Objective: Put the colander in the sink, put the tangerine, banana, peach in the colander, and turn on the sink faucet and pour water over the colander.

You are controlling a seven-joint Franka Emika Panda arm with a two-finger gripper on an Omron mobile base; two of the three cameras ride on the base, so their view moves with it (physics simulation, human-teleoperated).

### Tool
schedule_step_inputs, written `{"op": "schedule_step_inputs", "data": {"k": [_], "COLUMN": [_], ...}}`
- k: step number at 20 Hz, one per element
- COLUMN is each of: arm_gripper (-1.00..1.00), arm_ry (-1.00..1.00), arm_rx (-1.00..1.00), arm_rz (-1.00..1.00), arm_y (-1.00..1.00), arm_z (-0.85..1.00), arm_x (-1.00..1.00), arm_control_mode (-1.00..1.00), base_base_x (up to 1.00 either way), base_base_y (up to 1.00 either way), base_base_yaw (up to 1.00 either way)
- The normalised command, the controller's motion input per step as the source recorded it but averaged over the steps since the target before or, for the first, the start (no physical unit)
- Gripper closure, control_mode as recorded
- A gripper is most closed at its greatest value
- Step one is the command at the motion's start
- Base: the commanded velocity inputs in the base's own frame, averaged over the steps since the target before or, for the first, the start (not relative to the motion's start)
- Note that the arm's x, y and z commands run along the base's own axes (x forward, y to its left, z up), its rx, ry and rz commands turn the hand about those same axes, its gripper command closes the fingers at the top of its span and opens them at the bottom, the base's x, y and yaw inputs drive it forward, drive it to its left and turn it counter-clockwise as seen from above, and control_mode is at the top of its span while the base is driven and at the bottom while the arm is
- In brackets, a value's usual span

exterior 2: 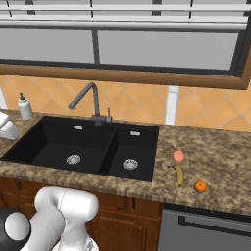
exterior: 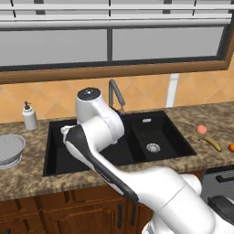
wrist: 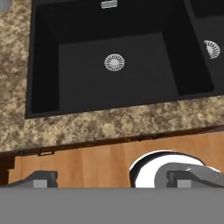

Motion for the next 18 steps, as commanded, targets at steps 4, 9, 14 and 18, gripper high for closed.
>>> {"op": "schedule_step_inputs", "data": {"k": [4,9,14,18], "arm_gripper": [-1.00,-1.00,-1.00,-1.00], "arm_ry": [0.00,0.00,0.04,0.03], "arm_rx": [0.01,0.05,0.00,0.00], "arm_rz": [-0.06,-0.05,0.00,0.00], "arm_y": [0.92,0.87,0.73,0.70], "arm_z": [-0.25,-0.34,-0.12,-0.06], "arm_x": [0.72,0.68,0.49,0.47], "arm_control_mode": [-1.00,-1.00,-1.00,-1.00], "base_base_x": [0.00,0.00,0.00,0.00], "base_base_y": [0.00,0.00,0.00,0.00], "base_base_yaw": [0.00,0.00,0.00,0.00]}}
